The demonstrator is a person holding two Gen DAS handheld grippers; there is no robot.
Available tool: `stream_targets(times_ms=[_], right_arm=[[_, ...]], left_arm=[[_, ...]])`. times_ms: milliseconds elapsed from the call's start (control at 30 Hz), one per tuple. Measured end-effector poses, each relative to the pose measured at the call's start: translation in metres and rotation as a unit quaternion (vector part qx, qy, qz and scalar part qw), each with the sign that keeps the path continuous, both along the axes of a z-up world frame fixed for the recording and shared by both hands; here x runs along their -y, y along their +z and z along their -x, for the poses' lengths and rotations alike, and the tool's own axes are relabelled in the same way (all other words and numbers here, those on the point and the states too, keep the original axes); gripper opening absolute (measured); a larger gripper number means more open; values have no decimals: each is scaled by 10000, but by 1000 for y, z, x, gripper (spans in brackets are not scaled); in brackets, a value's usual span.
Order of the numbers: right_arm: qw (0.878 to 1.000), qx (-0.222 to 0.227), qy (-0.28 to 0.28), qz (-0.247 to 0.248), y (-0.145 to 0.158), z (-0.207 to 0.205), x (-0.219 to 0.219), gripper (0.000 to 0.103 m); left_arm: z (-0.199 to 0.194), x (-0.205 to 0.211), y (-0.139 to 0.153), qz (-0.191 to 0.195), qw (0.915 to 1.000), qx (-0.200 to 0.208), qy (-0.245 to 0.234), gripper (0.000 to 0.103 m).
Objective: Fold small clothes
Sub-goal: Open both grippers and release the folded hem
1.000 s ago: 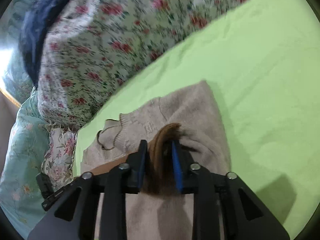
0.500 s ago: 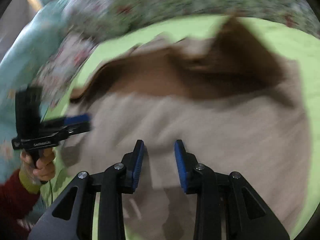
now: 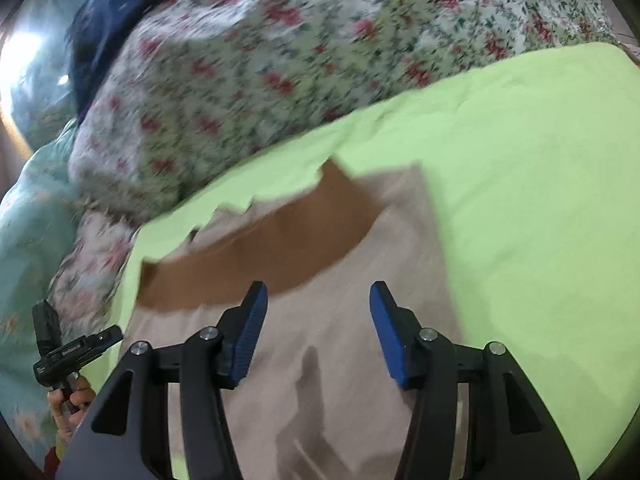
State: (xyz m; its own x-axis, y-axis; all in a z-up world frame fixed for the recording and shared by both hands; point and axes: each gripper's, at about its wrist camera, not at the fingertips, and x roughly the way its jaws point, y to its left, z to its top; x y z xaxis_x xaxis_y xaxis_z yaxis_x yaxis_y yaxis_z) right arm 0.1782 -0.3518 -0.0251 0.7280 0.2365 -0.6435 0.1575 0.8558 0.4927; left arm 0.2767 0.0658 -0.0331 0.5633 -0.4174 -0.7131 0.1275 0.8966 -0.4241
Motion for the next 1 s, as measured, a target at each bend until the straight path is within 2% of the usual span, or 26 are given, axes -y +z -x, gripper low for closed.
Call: stream_targets(times_ms=[67,100,167,367,433,633,1000], right_arm=[[9997,-36,175,-159,-6,18,-15,55],[9995,-54,248,-208,-9,25,-21,55],[9987,-90,395,-311,-15,44,-35,56],[9975,-183,543,-423,-27,88,-64,59],[9974,-191,529,-439,-29,100,-68,60],[9966,-201,510,-608,-30,120,-74,65],[9946,-298,564,-823,-34,122,-80,66]], left_arm=[[28,5,-2,233,9997,-77,-78,57],[47,8,-5,394,9990,-157,-142,61],[68,13,-10,478,9985,-216,-134,68],[109,13,-30,725,9960,-520,13,69],[116,11,-36,831,9948,-578,64,72],[116,8,-49,978,9930,-585,320,77],[73,-7,-62,1241,9853,-260,1142,79]])
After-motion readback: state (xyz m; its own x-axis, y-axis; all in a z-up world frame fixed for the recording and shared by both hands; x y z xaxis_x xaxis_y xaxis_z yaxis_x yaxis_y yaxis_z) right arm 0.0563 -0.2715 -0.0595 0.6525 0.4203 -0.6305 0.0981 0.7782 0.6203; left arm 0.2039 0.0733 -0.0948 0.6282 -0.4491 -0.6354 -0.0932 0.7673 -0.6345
